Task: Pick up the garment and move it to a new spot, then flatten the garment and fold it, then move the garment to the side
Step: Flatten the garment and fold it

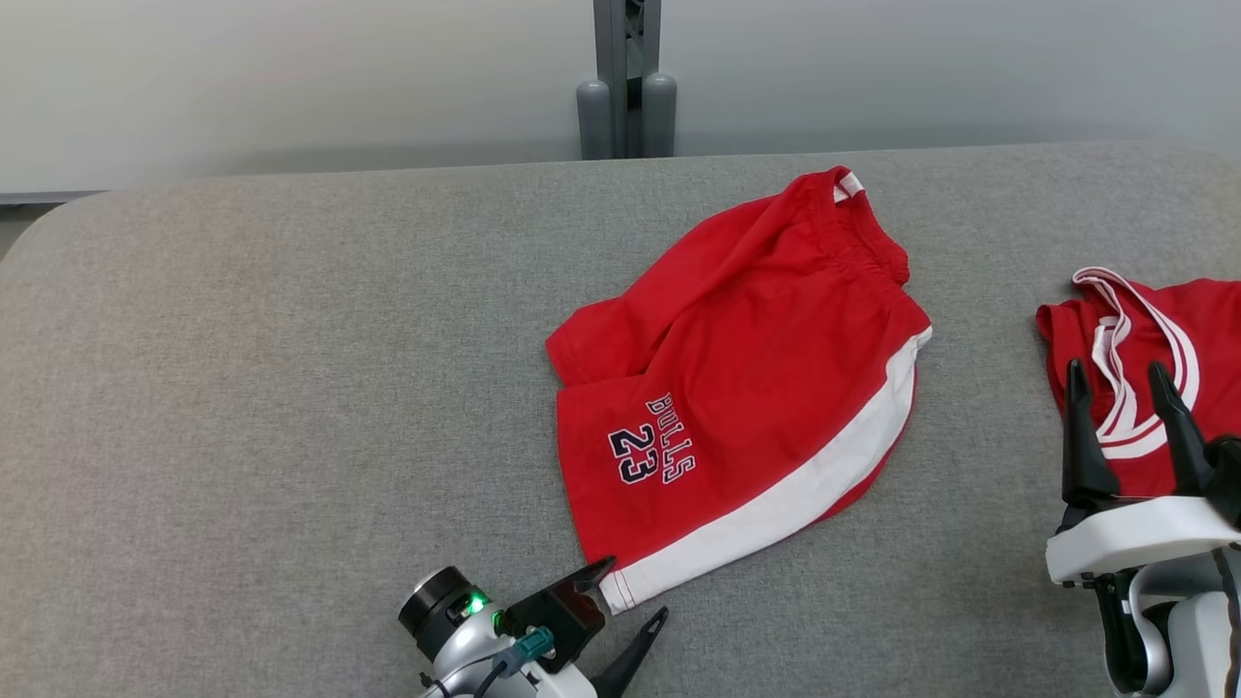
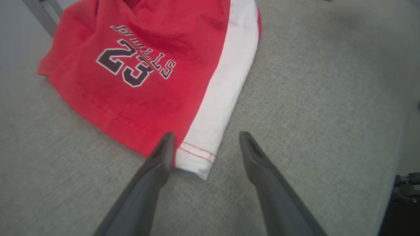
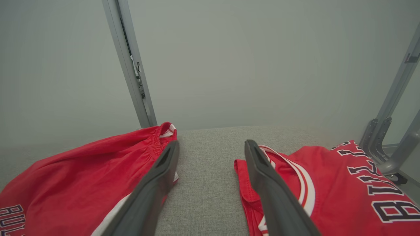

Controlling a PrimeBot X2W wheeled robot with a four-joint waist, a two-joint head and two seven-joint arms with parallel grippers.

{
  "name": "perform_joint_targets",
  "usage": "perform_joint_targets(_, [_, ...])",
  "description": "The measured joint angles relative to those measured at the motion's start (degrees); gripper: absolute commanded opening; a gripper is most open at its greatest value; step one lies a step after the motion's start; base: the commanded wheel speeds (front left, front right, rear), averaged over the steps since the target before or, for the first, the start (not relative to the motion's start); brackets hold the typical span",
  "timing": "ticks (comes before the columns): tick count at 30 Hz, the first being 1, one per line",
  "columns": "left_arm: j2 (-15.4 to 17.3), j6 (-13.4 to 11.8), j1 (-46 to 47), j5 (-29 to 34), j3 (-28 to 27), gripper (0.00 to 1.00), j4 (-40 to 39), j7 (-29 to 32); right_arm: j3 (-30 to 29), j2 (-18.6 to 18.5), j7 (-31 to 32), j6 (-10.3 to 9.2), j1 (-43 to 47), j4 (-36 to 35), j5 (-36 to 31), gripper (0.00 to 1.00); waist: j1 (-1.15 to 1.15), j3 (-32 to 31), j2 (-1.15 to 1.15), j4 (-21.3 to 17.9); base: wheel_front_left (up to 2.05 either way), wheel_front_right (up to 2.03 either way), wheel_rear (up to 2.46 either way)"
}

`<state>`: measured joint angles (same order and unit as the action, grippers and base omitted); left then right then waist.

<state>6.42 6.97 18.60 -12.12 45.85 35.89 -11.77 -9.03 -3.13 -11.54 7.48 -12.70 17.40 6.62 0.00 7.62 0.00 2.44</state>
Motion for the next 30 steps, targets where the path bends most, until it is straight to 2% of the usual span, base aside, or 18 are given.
perform_joint_targets(3, [-0.47, -0.01, 0.73, -0.08, 0.25, 1.00, 1.98, 0.01, -0.13, 0.07, -0.01, 0.00, -0.16, 0.15, 0.00, 1.00, 0.00, 0.18, 0.00, -0.14, 0.00, 0.00, 0.00])
perform_joint_targets(4, [-0.60, -0.07, 0.75, -0.20, 0.40, 0.75, 2.65, 0.15, -0.20, 0.07, -0.01, 0.00, -0.32, 0.22, 0.00, 1.00, 0.00, 0.21, 0.00, -0.14, 0.00, 0.00, 0.00])
perform_joint_targets(5, [-0.70, -0.14, 0.76, -0.19, 0.56, 0.44, 3.38, 0.14, -0.26, 0.09, -0.01, 0.00, -0.47, 0.26, 0.00, 1.00, 0.00, 0.22, 0.00, -0.12, 0.00, 0.00, 0.00])
perform_joint_targets(6, [-0.81, -0.42, 0.92, -0.10, 0.74, 0.29, 4.01, 0.13, -0.40, 0.10, -0.01, 0.00, -0.63, 0.30, 0.00, 1.00, 0.00, 0.25, 0.00, -0.06, 0.00, 0.00, 0.00])
perform_joint_targets(7, [-0.94, -0.52, 1.36, 0.02, 0.92, 0.00, 4.56, 0.07, -0.55, 0.12, -0.01, 0.00, -0.75, 0.37, 0.00, 1.00, 0.00, 0.25, 0.00, 0.01, 0.00, 0.00, 0.00])
perform_joint_targets(18, [-1.99, -2.00, 2.18, -1.12, 0.46, 0.00, 6.60, -2.40, -1.33, 0.24, 0.12, 0.00, -0.77, 2.16, -0.02, 1.00, 0.00, -0.98, 0.00, 1.21, 0.00, 0.00, 0.00])
perform_joint_targets(30, [0.32, -6.55, 1.66, -1.88, -3.13, 0.00, 2.42, -3.13, 2.33, -1.14, 6.42, 0.00, -2.80, 8.99, 1.60, 1.00, 0.00, -2.01, 0.00, 4.39, 0.00, 0.00, 0.00])
